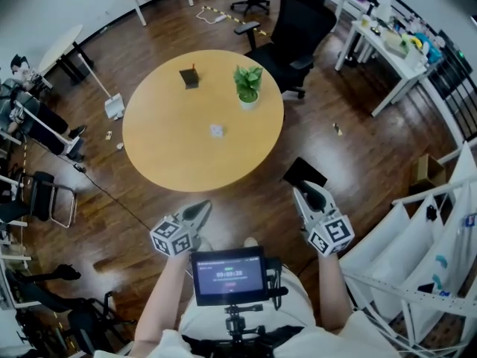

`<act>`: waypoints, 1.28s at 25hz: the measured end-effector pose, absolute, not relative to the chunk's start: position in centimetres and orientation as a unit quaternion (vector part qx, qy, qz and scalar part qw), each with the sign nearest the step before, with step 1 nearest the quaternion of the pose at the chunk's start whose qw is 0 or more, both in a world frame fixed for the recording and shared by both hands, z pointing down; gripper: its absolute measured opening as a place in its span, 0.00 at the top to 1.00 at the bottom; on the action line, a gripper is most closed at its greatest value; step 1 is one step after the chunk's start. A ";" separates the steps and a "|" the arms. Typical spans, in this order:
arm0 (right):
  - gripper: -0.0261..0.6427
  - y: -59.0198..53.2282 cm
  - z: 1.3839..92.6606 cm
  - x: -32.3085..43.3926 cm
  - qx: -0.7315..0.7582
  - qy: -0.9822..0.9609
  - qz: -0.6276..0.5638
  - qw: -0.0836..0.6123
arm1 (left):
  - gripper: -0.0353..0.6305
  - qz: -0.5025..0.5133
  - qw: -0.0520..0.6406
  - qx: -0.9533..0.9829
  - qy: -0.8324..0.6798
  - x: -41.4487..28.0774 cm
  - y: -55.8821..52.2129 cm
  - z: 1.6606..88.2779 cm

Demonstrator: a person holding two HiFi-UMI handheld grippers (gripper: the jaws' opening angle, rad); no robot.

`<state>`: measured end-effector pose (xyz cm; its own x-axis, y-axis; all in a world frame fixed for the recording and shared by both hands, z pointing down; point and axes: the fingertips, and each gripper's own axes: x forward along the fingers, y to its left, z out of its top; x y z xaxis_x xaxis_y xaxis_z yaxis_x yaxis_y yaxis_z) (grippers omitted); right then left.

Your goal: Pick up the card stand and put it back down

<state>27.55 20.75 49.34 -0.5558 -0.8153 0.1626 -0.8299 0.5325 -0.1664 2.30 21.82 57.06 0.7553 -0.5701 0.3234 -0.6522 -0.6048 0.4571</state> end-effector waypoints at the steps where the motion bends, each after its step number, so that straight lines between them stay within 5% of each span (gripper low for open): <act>1: 0.82 20.7 49.2 27.2 0.469 -0.875 0.114 0.028 | 0.95 0.073 0.282 0.894 -0.341 2.1 21.9 57.0; 32: 0.82 22.7 50.9 25.6 0.406 -0.905 0.120 0.051 | 0.95 0.056 0.243 0.897 -0.365 2.8 23.4 55.4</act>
